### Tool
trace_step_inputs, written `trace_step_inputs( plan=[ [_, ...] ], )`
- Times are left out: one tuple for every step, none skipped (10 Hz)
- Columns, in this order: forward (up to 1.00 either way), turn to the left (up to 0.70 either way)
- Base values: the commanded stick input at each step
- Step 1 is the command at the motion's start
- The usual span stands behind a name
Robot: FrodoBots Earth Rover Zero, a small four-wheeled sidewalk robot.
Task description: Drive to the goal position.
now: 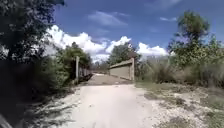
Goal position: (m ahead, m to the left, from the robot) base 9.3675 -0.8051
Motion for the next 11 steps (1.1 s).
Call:
trace_step_inputs(
  plan=[
    [0.5,0.48],
    [0.5,0.44],
    [0.5,0.0],
    [0.5,0.0],
    [0.5,0.0],
    [0.5,0.0],
    [0.5,0.0],
    [0.5,0.0],
    [0.5,0.0],
    [0.5,0.0],
    [0.5,0.0]
  ],
)
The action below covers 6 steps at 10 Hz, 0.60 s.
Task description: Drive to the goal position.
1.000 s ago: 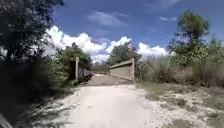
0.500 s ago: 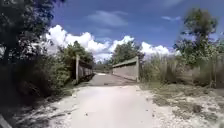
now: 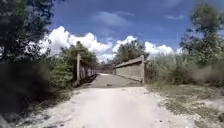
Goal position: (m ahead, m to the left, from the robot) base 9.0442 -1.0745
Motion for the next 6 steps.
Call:
trace_step_inputs(
  plan=[
    [0.5,0.0],
    [0.5,0.0],
    [0.5,0.0],
    [0.5,0.0],
    [0.5,0.0],
    [0.5,0.0]
  ],
)
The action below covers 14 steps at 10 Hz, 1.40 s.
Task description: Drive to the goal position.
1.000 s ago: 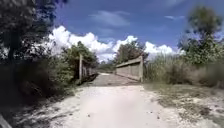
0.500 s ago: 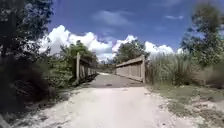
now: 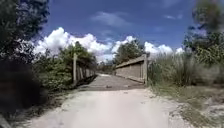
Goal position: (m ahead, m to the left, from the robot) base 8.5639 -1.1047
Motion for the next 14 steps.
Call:
trace_step_inputs(
  plan=[
    [0.5,0.0],
    [0.5,0.0],
    [0.5,0.0],
    [0.5,0.0],
    [0.5,0.0],
    [0.5,0.0],
    [0.5,0.0],
    [0.5,0.0],
    [0.5,0.0],
    [0.5,0.0],
    [0.5,0.0],
    [0.5,0.0],
    [0.5,0.0],
    [0.5,0.0]
  ],
)
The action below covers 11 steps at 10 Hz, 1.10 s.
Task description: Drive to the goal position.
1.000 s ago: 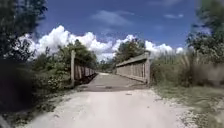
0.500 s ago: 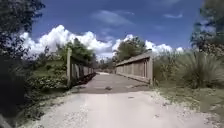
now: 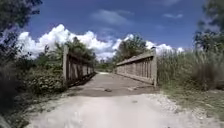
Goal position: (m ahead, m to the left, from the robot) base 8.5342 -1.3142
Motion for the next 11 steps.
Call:
trace_step_inputs(
  plan=[
    [0.5,0.0],
    [0.5,0.0],
    [0.5,0.0],
    [0.5,0.0],
    [0.5,0.0],
    [0.5,0.0],
    [0.5,0.0],
    [0.5,0.0],
    [0.5,0.0],
    [0.5,0.0],
    [0.5,0.0]
  ],
)
